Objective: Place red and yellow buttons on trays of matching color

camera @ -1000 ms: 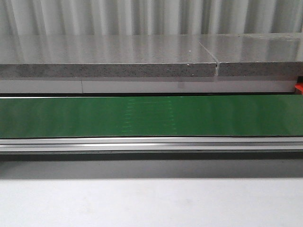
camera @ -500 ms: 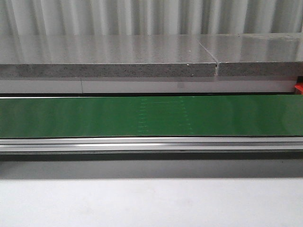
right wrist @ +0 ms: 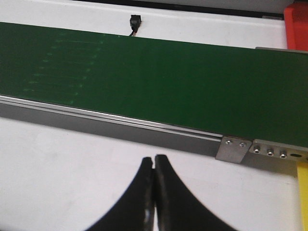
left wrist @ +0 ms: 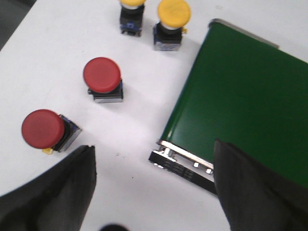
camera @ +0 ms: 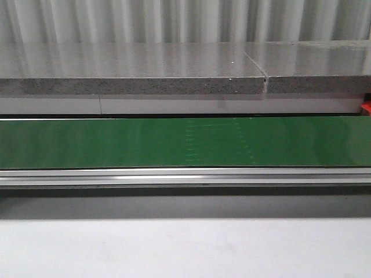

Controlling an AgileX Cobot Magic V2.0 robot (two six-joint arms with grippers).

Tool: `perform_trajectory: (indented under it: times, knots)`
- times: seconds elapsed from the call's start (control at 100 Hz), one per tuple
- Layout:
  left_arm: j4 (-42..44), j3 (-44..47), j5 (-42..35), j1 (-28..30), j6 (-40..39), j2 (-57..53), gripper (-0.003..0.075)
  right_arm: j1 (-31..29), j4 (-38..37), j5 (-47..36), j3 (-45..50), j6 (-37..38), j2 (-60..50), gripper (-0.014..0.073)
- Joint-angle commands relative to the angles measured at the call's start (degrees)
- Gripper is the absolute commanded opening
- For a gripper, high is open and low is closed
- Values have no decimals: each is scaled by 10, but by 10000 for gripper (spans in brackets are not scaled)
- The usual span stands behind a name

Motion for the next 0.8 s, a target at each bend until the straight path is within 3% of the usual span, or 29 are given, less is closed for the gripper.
perform_trajectory:
  times: [0.0, 0.18, 0.79]
  knots:
    - [-7, -39, 5, 27, -6, 26, 525, 0, 4, -35, -14, -7, 2, -69]
    - [-13, -80, 28, 56, -6, 97, 525, 0, 4, -35, -14, -7, 2, -69]
    - [-20, -211, 90, 56, -3, 313, 525, 0, 4, -35, -14, -7, 2, -69]
